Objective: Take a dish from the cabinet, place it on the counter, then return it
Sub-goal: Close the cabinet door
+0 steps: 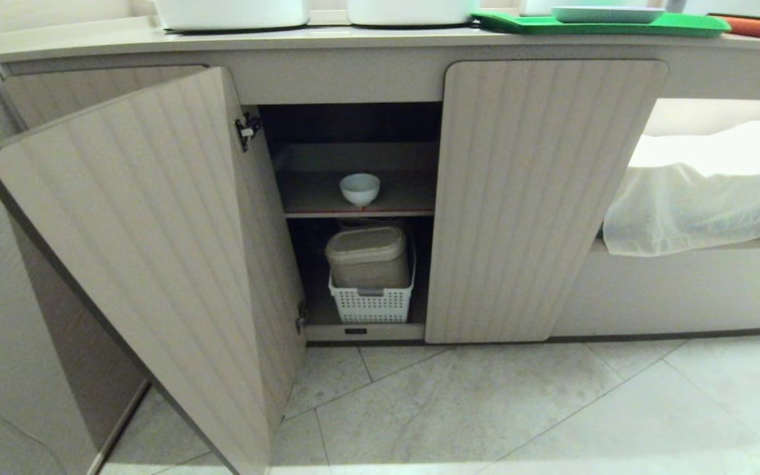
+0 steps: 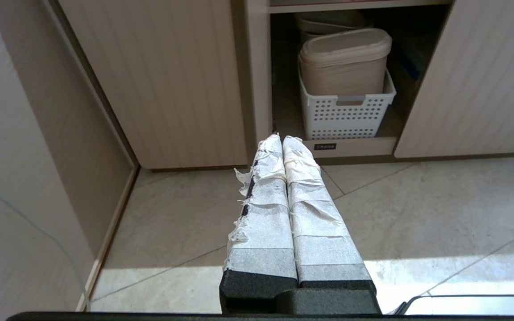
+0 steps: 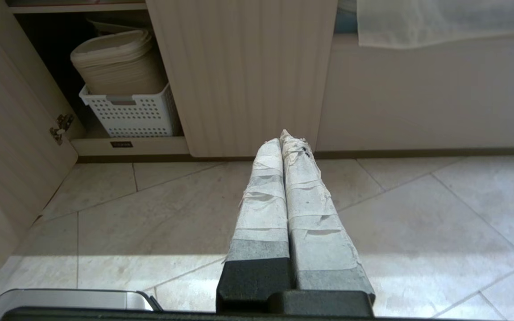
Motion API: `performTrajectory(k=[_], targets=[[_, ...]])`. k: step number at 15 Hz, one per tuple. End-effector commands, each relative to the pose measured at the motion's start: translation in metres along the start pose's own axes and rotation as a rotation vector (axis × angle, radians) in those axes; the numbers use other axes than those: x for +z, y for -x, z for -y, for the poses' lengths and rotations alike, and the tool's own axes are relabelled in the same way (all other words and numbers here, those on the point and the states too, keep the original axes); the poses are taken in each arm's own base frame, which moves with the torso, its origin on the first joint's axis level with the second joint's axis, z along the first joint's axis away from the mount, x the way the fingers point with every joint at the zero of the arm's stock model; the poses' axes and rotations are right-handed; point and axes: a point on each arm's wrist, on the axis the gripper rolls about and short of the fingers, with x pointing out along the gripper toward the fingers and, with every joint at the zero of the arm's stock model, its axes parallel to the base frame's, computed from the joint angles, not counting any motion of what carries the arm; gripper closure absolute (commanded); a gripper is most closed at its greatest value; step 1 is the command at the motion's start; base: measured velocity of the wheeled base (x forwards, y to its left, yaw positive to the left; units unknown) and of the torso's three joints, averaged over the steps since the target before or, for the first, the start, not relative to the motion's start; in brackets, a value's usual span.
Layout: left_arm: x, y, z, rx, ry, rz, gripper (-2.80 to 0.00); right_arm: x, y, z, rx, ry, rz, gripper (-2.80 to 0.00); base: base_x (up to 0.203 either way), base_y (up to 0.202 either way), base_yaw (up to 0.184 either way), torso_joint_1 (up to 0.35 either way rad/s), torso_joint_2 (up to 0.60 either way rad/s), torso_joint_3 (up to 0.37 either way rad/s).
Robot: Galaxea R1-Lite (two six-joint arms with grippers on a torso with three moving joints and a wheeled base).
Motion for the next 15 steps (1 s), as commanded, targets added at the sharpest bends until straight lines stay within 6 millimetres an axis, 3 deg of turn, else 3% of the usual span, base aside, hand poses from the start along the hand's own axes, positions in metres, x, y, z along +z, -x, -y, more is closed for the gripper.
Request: performTrajectory(k=[1, 9, 15], targets=[[0.000, 0.000, 0.000, 0.000, 0.001, 0.001, 0.00, 0.000, 0.000, 0.000, -0.001, 0.000, 0.000, 0.00, 0.000, 0.000, 0.000, 0.000, 0.00, 0.000], [0.001, 0.000, 0.000, -0.010, -0.007, 0.015, 0.00, 0.000, 0.000, 0.000, -0.001, 0.000, 0.002, 0.00, 0.000, 0.000, 0.000, 0.000, 0.00, 0.000], [0.042, 0.015, -0.002, 0.030, -0.029, 0.147, 0.00, 0.000, 0.000, 0.000, -0.001, 0.000, 0.001, 0.00, 0.000, 0.000, 0.000, 0.000, 0.00, 0.000]])
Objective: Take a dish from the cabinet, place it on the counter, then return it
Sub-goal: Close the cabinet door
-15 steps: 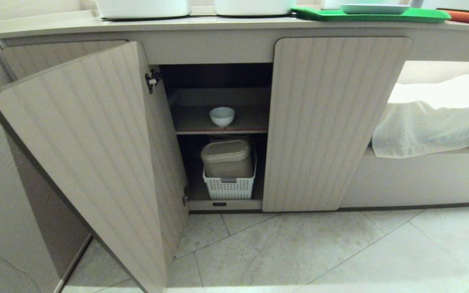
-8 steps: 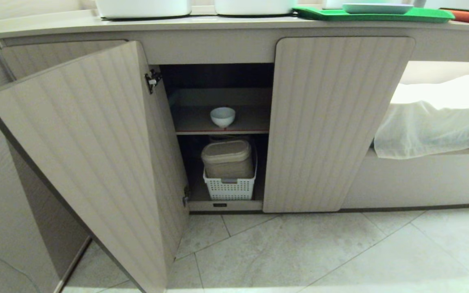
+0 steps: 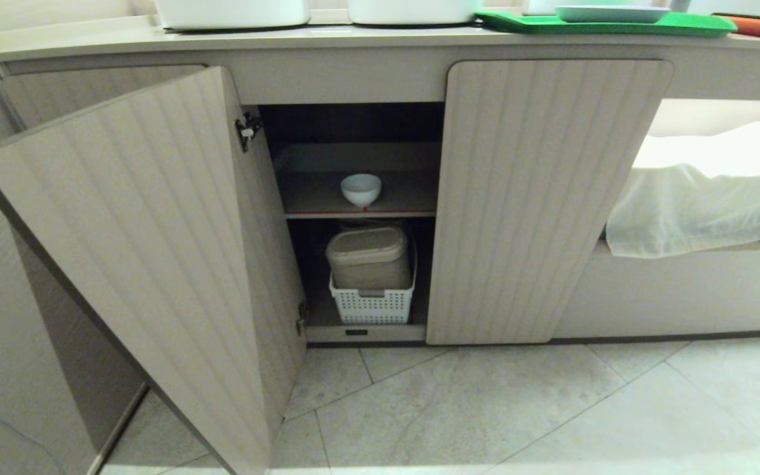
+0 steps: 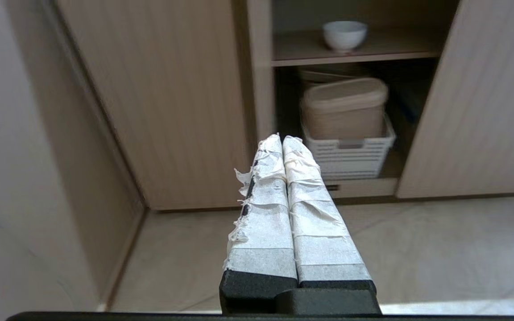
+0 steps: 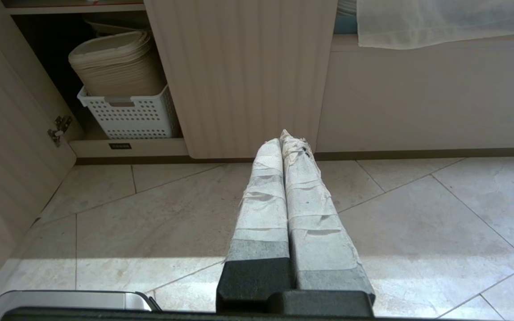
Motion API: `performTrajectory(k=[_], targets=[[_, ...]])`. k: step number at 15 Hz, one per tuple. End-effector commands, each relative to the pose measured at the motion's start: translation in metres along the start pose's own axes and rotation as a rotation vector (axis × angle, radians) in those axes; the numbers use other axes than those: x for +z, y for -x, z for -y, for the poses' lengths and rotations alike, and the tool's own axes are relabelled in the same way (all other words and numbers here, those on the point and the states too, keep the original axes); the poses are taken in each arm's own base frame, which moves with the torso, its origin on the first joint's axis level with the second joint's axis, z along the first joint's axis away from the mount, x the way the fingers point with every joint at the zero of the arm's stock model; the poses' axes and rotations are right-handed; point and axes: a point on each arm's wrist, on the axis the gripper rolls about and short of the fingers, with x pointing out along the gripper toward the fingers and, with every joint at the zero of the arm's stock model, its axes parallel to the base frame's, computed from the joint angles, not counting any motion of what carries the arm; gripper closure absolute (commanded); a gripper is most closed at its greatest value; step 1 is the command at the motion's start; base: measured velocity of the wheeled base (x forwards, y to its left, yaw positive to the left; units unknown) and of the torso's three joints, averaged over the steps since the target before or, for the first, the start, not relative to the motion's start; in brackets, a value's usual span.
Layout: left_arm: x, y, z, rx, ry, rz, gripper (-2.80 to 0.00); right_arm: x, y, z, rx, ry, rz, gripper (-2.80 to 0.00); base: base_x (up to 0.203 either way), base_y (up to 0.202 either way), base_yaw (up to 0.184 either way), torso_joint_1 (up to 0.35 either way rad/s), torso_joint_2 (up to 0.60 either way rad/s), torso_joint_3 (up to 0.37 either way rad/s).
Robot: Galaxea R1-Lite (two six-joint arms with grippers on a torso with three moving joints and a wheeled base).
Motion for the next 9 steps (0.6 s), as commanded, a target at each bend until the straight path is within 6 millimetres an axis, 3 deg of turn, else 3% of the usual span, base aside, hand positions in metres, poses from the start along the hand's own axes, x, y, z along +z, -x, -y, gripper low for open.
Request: performTrajectory(k=[1, 5, 9], targets=[[0.020, 0.008, -0.002, 0.043, -0.024, 0.020, 0.00, 0.000, 0.000, 0.000, 0.000, 0.000, 0.000, 0.00, 0.000, 0.000, 0.000, 0.000, 0.00, 0.000], [0.050, 0.012, -0.008, 0.244, -0.126, -0.035, 0.00, 0.000, 0.000, 0.000, 0.000, 0.000, 0.001, 0.00, 0.000, 0.000, 0.000, 0.000, 0.00, 0.000], [0.090, -0.015, -0.013, 0.368, -0.141, -0.127, 0.00, 0.000, 0.000, 0.000, 0.000, 0.000, 0.002, 0.00, 0.000, 0.000, 0.000, 0.000, 0.00, 0.000]])
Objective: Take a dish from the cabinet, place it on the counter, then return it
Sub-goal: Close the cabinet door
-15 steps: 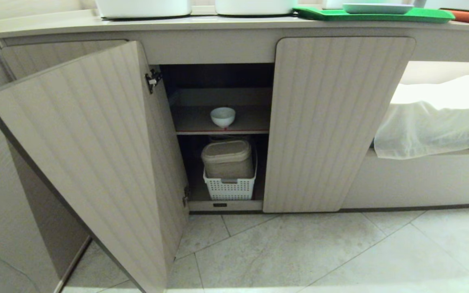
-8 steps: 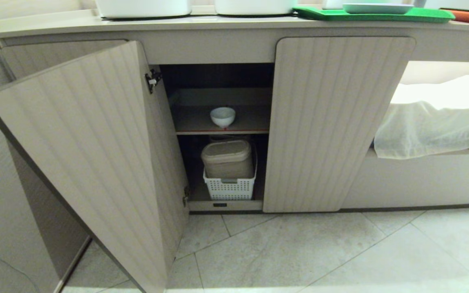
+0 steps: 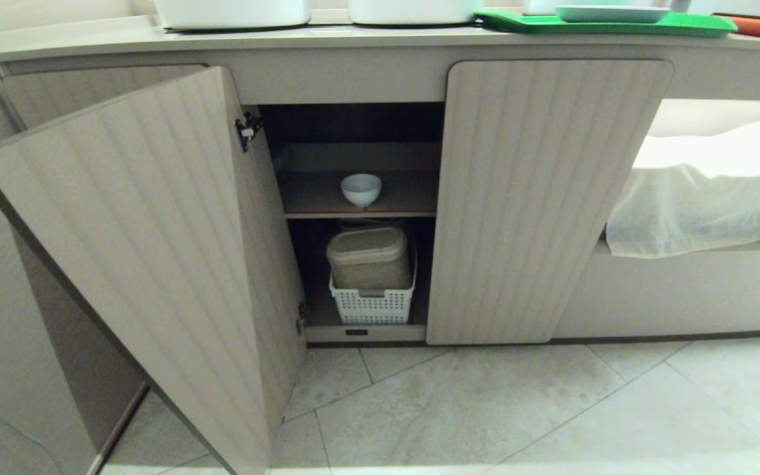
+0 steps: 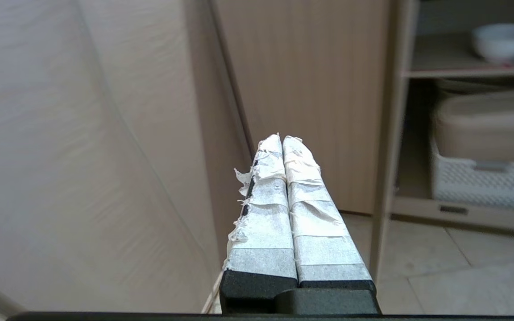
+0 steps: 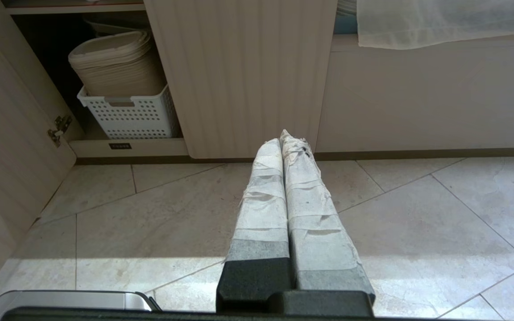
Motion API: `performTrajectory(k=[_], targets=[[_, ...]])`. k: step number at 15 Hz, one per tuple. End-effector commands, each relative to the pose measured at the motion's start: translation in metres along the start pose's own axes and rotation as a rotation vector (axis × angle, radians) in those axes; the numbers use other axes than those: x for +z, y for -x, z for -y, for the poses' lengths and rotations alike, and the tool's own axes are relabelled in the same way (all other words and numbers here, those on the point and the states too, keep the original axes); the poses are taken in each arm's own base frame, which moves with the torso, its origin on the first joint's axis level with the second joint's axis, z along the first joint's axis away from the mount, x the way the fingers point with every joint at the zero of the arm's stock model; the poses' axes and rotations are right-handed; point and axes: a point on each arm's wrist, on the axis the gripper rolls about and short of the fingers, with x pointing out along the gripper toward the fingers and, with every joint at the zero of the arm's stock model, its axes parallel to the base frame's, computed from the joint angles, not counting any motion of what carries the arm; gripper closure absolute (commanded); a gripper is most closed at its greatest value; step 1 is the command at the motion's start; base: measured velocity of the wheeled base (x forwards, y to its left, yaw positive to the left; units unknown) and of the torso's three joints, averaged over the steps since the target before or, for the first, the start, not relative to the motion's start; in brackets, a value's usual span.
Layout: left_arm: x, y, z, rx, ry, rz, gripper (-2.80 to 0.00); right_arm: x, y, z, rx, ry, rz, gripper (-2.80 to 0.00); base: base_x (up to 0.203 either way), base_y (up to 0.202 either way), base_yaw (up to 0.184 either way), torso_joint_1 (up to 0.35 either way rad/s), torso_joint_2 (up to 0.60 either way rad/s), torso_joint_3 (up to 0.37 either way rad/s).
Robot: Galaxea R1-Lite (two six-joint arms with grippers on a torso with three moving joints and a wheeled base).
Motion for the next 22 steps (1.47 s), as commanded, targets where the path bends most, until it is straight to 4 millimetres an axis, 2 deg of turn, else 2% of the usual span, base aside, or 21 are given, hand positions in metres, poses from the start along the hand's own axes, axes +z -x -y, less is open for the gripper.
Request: performTrajectory(k=[1, 4, 6, 9, 13, 16, 19, 22], targets=[[0.029, -0.030, 0.005, 0.011, 0.009, -0.100, 0.00, 0.000, 0.000, 0.000, 0.000, 0.000, 0.002, 0.00, 0.000, 0.000, 0.000, 0.000, 0.00, 0.000], [0.069, -0.065, 0.010, 0.027, 0.133, -0.146, 0.00, 0.000, 0.000, 0.000, 0.000, 0.000, 0.002, 0.00, 0.000, 0.000, 0.000, 0.000, 0.00, 0.000], [0.090, -0.079, 0.012, 0.030, 0.228, -0.176, 0.00, 0.000, 0.000, 0.000, 0.000, 0.000, 0.001, 0.00, 0.000, 0.000, 0.000, 0.000, 0.00, 0.000], [0.093, -0.091, 0.016, 0.048, 0.361, -0.268, 0.00, 0.000, 0.000, 0.000, 0.000, 0.000, 0.000, 0.00, 0.000, 0.000, 0.000, 0.000, 0.00, 0.000], [0.094, -0.102, 0.017, 0.106, 0.406, -0.294, 0.00, 0.000, 0.000, 0.000, 0.000, 0.000, 0.001, 0.00, 0.000, 0.000, 0.000, 0.000, 0.00, 0.000], [0.093, -0.119, 0.015, 0.216, 0.411, -0.318, 0.00, 0.000, 0.000, 0.000, 0.000, 0.000, 0.002, 0.00, 0.000, 0.000, 0.000, 0.000, 0.00, 0.000], [0.093, -0.121, 0.016, 0.183, 0.443, -0.326, 0.00, 0.000, 0.000, 0.000, 0.000, 0.000, 0.002, 0.00, 0.000, 0.000, 0.000, 0.000, 0.00, 0.000], [0.089, -0.132, 0.019, 0.193, 0.495, -0.365, 0.00, 0.000, 0.000, 0.000, 0.000, 0.000, 0.001, 0.00, 0.000, 0.000, 0.000, 0.000, 0.00, 0.000]])
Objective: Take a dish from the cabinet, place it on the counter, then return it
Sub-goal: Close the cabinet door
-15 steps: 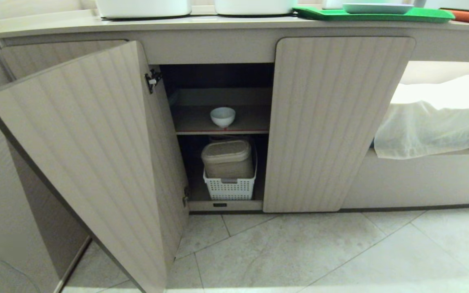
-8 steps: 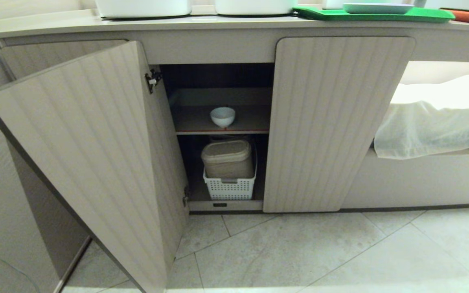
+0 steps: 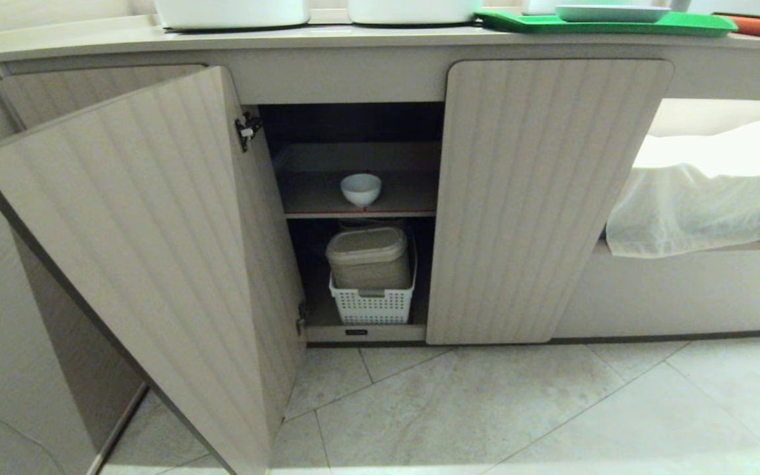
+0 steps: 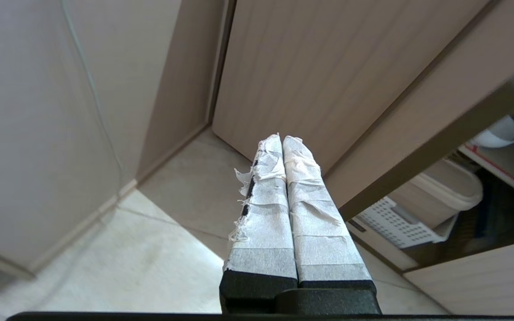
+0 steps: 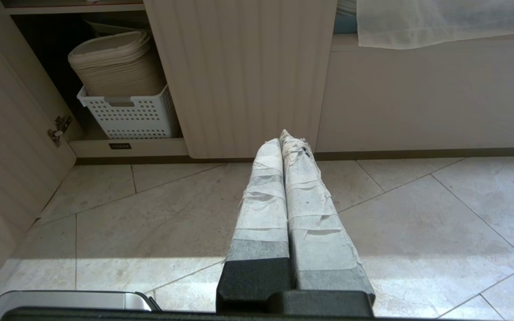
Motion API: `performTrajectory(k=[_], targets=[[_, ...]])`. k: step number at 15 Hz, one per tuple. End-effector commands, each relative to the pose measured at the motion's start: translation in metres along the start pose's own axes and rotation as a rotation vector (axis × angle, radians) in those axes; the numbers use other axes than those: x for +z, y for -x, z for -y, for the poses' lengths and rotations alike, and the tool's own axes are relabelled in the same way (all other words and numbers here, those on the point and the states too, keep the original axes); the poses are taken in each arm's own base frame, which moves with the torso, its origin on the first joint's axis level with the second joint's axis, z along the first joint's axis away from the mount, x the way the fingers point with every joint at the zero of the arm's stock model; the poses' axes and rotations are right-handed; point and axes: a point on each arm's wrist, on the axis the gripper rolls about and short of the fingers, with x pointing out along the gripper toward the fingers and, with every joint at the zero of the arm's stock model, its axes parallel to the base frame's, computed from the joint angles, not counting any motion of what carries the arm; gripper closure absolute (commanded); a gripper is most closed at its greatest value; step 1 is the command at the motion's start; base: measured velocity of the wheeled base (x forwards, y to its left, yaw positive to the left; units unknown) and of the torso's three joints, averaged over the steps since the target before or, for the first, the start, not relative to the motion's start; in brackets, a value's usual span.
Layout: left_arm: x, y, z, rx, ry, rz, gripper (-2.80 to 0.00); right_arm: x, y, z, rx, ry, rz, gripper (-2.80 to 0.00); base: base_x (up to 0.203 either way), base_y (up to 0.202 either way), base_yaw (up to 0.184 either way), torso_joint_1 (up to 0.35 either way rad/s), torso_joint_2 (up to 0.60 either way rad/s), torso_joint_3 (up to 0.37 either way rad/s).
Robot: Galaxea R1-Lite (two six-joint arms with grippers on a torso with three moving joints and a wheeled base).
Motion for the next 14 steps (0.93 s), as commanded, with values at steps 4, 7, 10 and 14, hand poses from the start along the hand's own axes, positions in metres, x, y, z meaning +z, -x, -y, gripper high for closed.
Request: performTrajectory(k=[4, 7, 10, 14], targets=[[-0.005, -0.018, 0.006, -0.034, 0.023, -0.093, 0.00, 0.000, 0.000, 0.000, 0.000, 0.000, 0.000, 0.00, 0.000, 0.000, 0.000, 0.000, 0.00, 0.000], [-0.008, -0.022, 0.008, -0.098, 0.021, -0.142, 0.00, 0.000, 0.000, 0.000, 0.001, 0.000, 0.000, 0.00, 0.000, 0.000, 0.000, 0.000, 0.00, 0.000], [-0.010, -0.027, 0.011, -0.170, 0.036, -0.202, 0.00, 0.000, 0.000, 0.000, 0.000, 0.000, -0.001, 0.00, 0.000, 0.000, 0.000, 0.000, 0.00, 0.000], [-0.012, -0.030, 0.014, -0.254, 0.046, -0.263, 0.00, 0.000, 0.000, 0.000, 0.001, 0.000, 0.001, 0.00, 0.000, 0.000, 0.000, 0.000, 0.00, 0.000]])
